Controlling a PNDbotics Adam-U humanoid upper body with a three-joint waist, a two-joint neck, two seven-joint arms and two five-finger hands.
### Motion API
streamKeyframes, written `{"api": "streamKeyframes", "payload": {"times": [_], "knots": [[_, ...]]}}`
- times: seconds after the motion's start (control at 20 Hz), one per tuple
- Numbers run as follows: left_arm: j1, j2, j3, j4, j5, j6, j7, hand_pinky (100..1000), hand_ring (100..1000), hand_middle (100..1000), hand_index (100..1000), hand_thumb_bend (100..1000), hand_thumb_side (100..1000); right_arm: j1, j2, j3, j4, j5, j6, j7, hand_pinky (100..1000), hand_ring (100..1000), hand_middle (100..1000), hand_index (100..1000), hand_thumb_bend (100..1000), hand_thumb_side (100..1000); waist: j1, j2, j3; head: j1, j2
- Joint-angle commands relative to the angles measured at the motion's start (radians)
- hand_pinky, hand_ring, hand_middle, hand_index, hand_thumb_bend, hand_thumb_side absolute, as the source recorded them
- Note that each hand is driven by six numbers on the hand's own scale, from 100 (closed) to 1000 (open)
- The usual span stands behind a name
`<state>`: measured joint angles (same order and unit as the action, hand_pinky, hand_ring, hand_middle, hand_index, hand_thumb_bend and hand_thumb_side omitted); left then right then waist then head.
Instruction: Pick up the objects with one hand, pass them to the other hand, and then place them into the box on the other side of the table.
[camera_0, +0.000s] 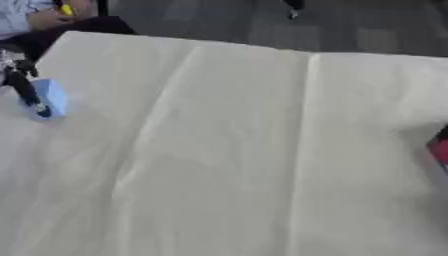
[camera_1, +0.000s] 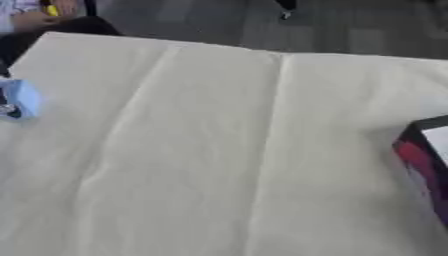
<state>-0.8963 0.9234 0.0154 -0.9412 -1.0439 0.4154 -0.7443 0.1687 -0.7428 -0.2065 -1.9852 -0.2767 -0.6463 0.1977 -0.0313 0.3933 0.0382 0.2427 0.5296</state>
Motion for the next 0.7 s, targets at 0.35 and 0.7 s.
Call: {"api": "streamKeyframes", "payload": {"times": [0.35,0.7], "knots": [[-0.006,0.059,0.023,0.01,0.0,0.021,0.026,948,896,823,819,679,100,0.006,-0.004,0.0,-0.015,0.043,-0.003,-0.027,1000,994,1000,1000,100,412,-0.01,0.004,-0.01,0.02,-0.023],[-0.003,0.061,0.022,0.032,-0.027,0.025,-0.024,948,898,830,814,638,100,0.014,0.006,0.0,-0.015,0.065,0.005,-0.043,1000,991,1000,1000,100,402,-0.01,0.008,-0.014,0.032,-0.028]]}}
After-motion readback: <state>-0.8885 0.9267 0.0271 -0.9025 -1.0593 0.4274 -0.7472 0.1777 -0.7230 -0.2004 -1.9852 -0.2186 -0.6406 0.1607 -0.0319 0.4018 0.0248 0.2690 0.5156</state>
